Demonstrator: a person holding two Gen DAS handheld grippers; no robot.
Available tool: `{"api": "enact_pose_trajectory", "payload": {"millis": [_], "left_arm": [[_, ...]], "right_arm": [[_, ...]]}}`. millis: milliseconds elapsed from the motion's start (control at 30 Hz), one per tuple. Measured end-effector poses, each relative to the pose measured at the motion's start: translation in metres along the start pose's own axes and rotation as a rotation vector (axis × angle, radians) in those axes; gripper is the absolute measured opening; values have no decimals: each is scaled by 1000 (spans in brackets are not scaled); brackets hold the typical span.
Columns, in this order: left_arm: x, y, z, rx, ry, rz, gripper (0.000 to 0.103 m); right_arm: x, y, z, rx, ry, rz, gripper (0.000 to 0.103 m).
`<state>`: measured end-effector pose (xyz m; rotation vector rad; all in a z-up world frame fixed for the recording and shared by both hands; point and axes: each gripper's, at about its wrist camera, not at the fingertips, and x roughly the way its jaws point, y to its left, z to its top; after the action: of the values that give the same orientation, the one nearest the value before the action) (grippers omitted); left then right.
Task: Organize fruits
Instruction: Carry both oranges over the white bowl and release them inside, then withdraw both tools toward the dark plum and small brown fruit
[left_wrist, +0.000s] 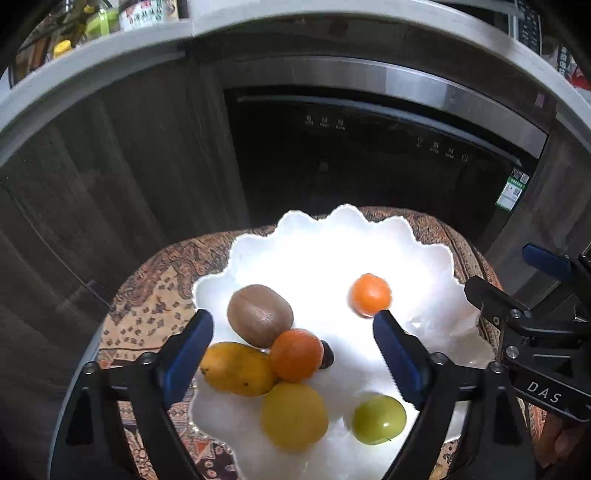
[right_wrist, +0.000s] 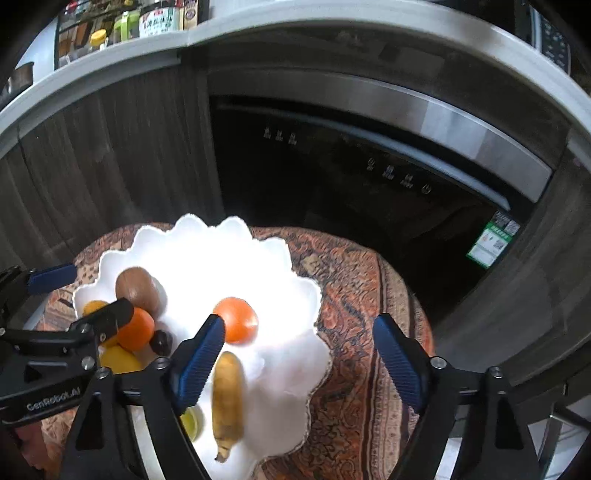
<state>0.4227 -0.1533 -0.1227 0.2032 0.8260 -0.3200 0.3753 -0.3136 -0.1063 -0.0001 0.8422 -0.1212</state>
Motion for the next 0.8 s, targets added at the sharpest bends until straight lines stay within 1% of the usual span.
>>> {"api": "enact_pose_trajectory", "payload": {"millis": [33,100,267,467,600,800], "left_arm": [[-5,1,0,-1,-10,9,96],[-17,2,1,-7,-29,25,98],[-49,4,0,-1,-74,53,101],[-85,9,-7,-2,-120,78,102],[-102,11,-15,-9,-131,85,102],[-117,14,-32,-16,-129,92,102]], "right_arm": [[-4,0,1,-2,-7,-4,88],[-15,1,2,0,-23,-16,89],[-41,2,3,10,-62,-24,90],[-72,7,0,7,-101,-31,90],[-89,13,-5,3,-124,-34,90],[-107,23,-18,-3,-141,-38,90]]}}
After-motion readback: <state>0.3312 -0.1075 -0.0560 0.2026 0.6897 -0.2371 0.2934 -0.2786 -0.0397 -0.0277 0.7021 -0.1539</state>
